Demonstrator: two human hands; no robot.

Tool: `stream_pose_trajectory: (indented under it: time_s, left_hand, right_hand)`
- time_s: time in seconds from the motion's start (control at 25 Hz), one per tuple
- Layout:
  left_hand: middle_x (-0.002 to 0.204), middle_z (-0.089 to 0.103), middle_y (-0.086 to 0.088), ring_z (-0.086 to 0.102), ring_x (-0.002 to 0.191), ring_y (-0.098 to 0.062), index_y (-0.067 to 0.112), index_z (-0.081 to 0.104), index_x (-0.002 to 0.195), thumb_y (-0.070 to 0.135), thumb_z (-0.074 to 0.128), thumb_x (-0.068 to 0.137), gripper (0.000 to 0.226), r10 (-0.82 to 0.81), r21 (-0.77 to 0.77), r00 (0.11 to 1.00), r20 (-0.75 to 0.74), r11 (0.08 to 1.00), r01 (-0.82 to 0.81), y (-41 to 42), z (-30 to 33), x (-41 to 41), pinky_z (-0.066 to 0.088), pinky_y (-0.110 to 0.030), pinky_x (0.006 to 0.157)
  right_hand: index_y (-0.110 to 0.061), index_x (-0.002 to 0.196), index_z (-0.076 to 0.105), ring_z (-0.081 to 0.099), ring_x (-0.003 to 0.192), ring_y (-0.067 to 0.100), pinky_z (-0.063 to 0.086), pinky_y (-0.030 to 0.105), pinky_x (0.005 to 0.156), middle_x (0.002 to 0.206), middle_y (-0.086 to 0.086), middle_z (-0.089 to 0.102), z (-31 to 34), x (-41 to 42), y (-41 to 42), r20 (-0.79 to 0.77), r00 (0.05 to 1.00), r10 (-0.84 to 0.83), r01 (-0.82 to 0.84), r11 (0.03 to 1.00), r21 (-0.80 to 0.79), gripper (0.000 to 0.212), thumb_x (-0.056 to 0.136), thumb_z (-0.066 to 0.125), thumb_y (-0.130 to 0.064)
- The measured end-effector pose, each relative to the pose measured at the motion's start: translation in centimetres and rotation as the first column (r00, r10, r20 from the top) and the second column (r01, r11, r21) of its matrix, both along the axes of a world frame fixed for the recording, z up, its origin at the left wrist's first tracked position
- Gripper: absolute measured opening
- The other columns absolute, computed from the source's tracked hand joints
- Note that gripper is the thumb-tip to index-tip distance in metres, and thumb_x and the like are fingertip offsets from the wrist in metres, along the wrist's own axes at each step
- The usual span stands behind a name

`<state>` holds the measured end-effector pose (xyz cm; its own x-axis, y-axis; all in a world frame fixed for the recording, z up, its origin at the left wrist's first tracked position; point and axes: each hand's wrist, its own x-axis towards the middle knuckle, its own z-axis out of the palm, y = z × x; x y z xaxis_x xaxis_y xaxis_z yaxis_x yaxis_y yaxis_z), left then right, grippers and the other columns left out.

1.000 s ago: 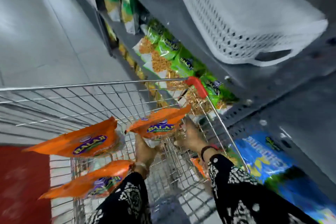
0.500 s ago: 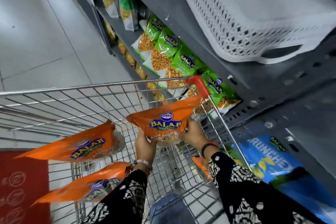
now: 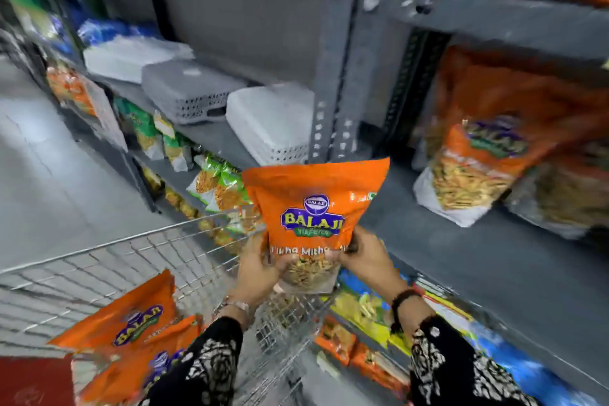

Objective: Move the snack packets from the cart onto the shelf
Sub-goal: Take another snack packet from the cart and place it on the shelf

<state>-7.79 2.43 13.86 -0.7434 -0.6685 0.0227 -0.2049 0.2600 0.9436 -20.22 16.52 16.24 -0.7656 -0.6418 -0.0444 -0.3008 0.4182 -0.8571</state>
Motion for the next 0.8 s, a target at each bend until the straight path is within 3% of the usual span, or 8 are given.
stream_pose_trajectory:
  time_s: [0.12,0.28,0.32,0.48,0.64,0.72,0.8]
  left_hand:
    - [0.105,0.063,-0.011,0.059,0.094,-0.025,0.018,0.061,0.1,0.047,0.074,0.062,0.05,-0.157,-0.039,0.986,-0.062,0.987,0.155,4.4,4.6,-2.5,0.048,-0.041,0.085]
    - [0.099,0.066,-0.019,0.061,0.089,-0.024,0.013,0.064,0.096,0.024,0.074,0.071,0.03,-0.323,-0.084,0.938,-0.128,0.946,0.314,10.2,8.0,-8.2,0.048,-0.041,0.084]
    - [0.098,0.066,-0.019,0.061,0.088,-0.024,0.011,0.064,0.096,0.022,0.074,0.071,0.029,-0.365,-0.094,0.921,-0.138,0.93,0.354,11.9,8.6,-10.0,0.049,-0.041,0.083]
    - [0.101,0.068,-0.012,0.064,0.092,-0.025,0.016,0.061,0.096,0.023,0.076,0.069,0.031,-0.546,-0.042,0.82,-0.173,0.836,0.547,19.1,10.4,-16.1,0.052,-0.038,0.083]
    - [0.109,0.065,-0.019,0.061,0.099,-0.031,0.007,0.058,0.104,0.039,0.07,0.06,0.056,-0.641,-0.024,0.749,-0.168,0.762,0.647,25.8,11.6,-21.3,0.05,-0.045,0.088]
    - [0.109,0.065,-0.02,0.061,0.097,-0.031,0.004,0.058,0.103,0.041,0.068,0.06,0.057,-0.654,0.001,0.745,-0.132,0.751,0.66,28.2,11.0,-23.9,0.051,-0.044,0.086]
    - [0.106,0.064,-0.02,0.06,0.096,-0.031,-0.001,0.058,0.1,0.028,0.071,0.07,0.044,-0.667,-0.011,0.74,-0.087,0.743,0.669,29.8,9.7,-25.4,0.049,-0.039,0.083]
  right_hand:
    - [-0.006,0.096,0.059,0.064,0.093,0.034,0.051,0.049,0.083,0.099,0.019,0.069,4.0,-0.6,6.3,-0.051,0.986,-0.156,0.152,0.986,-0.067,0.03,0.071,0.074,-0.013]
    - [-0.021,0.083,0.061,0.064,0.074,0.012,0.05,0.017,0.068,0.086,0.004,0.069,7.1,-2.0,14.3,-0.078,0.927,-0.366,0.354,0.925,-0.135,0.02,0.07,0.075,-0.018]
    - [-0.023,0.082,0.061,0.063,0.072,0.009,0.049,0.015,0.067,0.085,0.003,0.07,7.6,-2.5,16.5,-0.071,0.906,-0.417,0.403,0.902,-0.155,0.02,0.07,0.076,-0.018]
    - [-0.024,0.087,0.061,0.065,0.08,0.018,0.051,0.033,0.077,0.09,0.003,0.069,9.5,-5.2,24.4,-0.096,0.779,-0.619,0.594,0.779,-0.201,0.027,0.066,0.078,-0.017]
    - [-0.019,0.088,0.059,0.064,0.085,0.025,0.052,0.039,0.083,0.093,0.008,0.067,10.2,-9.0,30.5,-0.093,0.692,-0.716,0.688,0.693,-0.217,0.028,0.068,0.076,-0.011]
    - [-0.014,0.091,0.059,0.063,0.083,0.021,0.054,0.029,0.078,0.096,0.009,0.066,9.6,-11.3,32.6,-0.095,0.651,-0.753,0.72,0.652,-0.238,0.029,0.068,0.075,-0.007]
    - [-0.01,0.094,0.058,0.061,0.081,0.015,0.05,0.016,0.068,0.097,0.007,0.064,8.3,-12.6,33.7,-0.098,0.629,-0.771,0.741,0.633,-0.226,0.029,0.07,0.073,-0.004]
